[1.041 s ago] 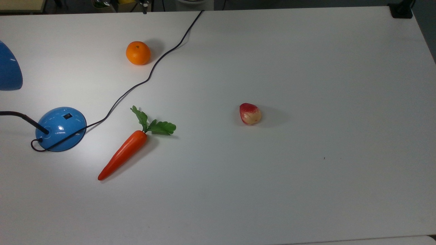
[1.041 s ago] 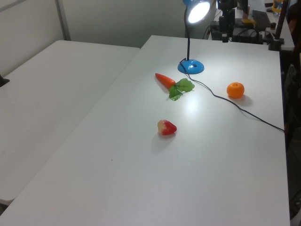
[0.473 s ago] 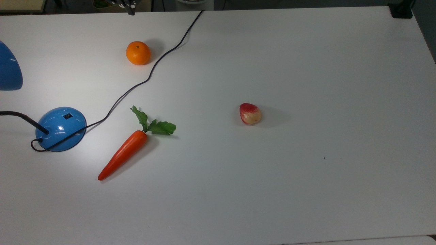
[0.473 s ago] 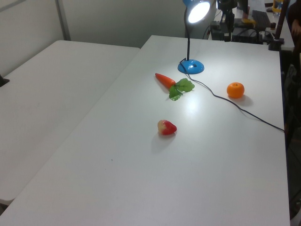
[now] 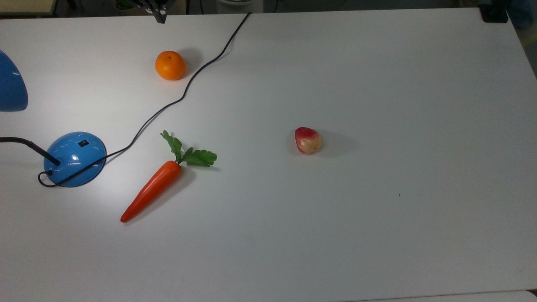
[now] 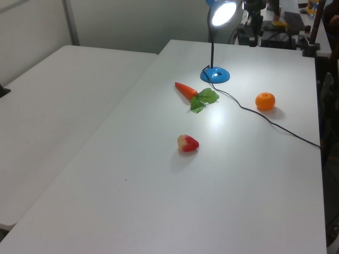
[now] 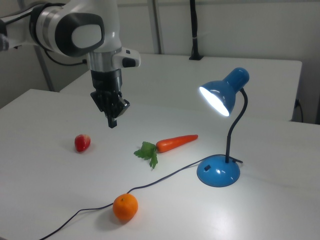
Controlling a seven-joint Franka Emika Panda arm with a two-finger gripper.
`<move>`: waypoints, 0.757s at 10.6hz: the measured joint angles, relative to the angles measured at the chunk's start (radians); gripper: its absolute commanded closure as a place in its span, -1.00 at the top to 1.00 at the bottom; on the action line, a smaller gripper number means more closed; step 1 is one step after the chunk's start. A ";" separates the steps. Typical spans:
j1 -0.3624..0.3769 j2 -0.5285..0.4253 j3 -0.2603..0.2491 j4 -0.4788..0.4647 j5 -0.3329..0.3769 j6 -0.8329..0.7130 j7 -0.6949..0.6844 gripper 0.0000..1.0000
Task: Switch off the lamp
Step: 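Move the closed gripper over the switch on the blue lamp base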
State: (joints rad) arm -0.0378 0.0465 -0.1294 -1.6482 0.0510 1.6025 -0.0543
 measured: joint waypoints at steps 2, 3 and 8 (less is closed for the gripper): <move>0.000 -0.017 0.000 -0.052 0.002 0.079 0.047 -1.00; -0.002 -0.026 0.000 -0.085 0.002 0.138 0.056 -1.00; -0.045 -0.030 -0.057 -0.233 0.002 0.509 0.162 -1.00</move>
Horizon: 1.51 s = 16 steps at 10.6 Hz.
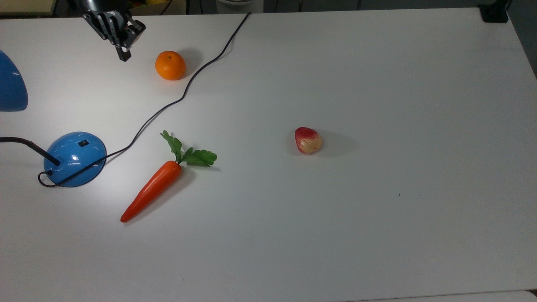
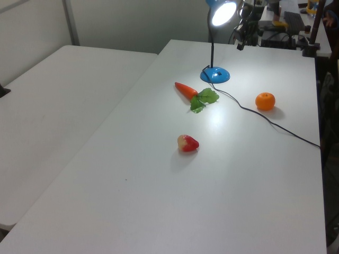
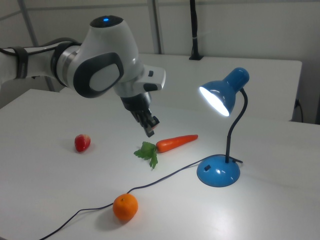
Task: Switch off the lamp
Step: 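Move the closed gripper over the switch on the blue lamp base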
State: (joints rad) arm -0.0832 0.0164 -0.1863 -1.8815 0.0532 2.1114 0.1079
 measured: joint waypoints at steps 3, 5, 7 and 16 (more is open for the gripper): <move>-0.051 0.011 -0.009 -0.018 0.000 0.126 0.071 -1.00; -0.089 0.052 -0.009 -0.023 0.000 0.226 0.093 -1.00; -0.116 0.113 -0.009 -0.025 0.000 0.330 0.106 -1.00; -0.118 0.290 0.003 -0.026 -0.058 0.598 0.211 -1.00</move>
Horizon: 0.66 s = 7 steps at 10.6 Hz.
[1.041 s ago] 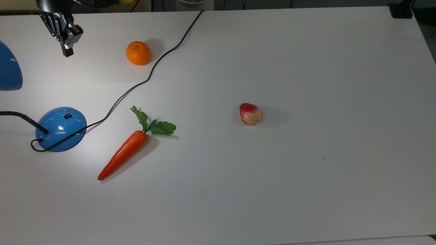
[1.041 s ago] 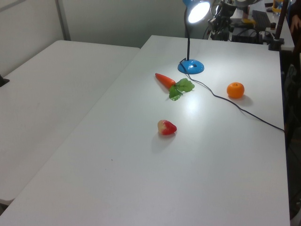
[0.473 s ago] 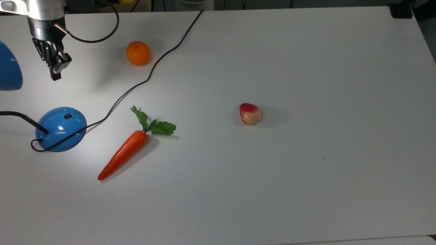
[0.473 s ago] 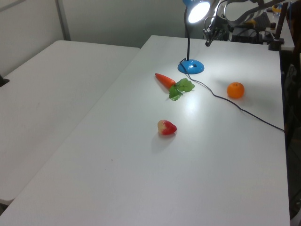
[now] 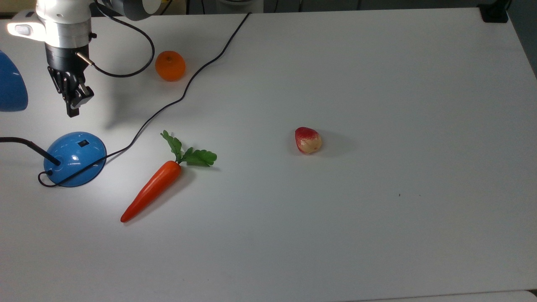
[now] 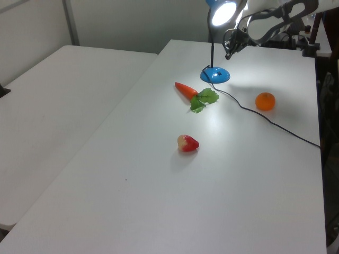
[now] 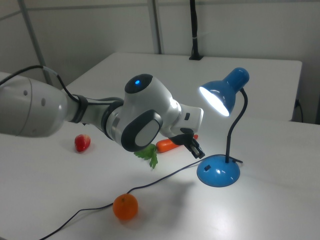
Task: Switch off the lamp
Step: 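Lower the closed gripper and press the switch on the lamp base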
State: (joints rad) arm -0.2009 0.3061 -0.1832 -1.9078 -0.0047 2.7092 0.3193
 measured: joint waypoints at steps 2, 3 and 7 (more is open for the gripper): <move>0.009 0.040 0.001 0.000 -0.050 0.041 0.059 -1.00; 0.015 0.059 0.001 0.000 -0.064 0.065 0.082 -1.00; 0.021 0.094 0.001 0.010 -0.066 0.092 0.096 -1.00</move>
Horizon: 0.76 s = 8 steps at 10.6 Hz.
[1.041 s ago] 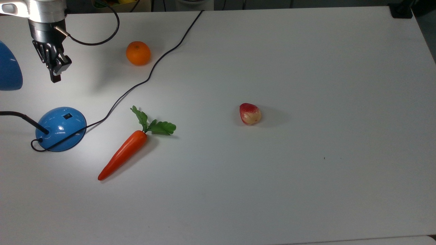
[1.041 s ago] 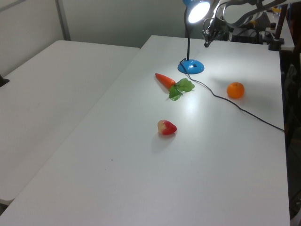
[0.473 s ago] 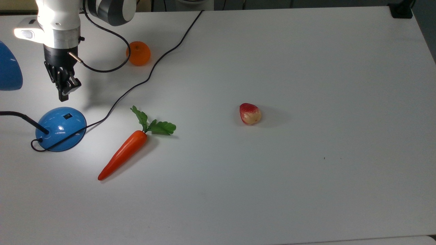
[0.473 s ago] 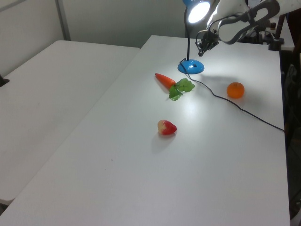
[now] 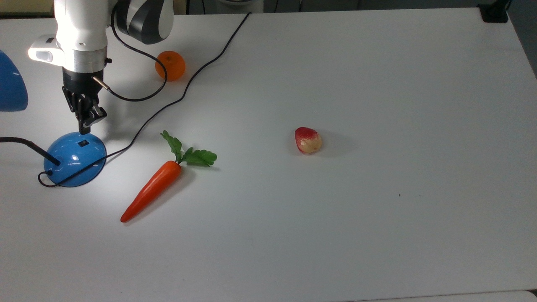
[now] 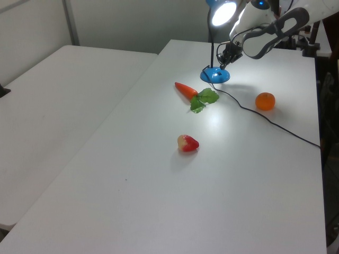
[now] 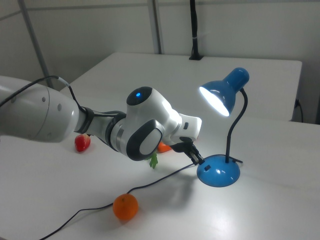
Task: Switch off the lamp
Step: 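Lower the closed gripper and press the switch on the lamp base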
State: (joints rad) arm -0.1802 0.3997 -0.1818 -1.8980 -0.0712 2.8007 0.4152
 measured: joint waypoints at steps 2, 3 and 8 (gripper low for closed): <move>0.000 0.012 0.000 0.005 0.000 0.000 0.000 -1.00; 0.000 0.017 0.000 0.010 0.000 0.000 0.000 -1.00; -0.004 0.068 -0.003 0.056 -0.006 0.000 0.000 -1.00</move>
State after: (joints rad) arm -0.1842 0.4676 -0.1846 -1.8421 -0.0768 2.8009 0.4154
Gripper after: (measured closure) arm 0.991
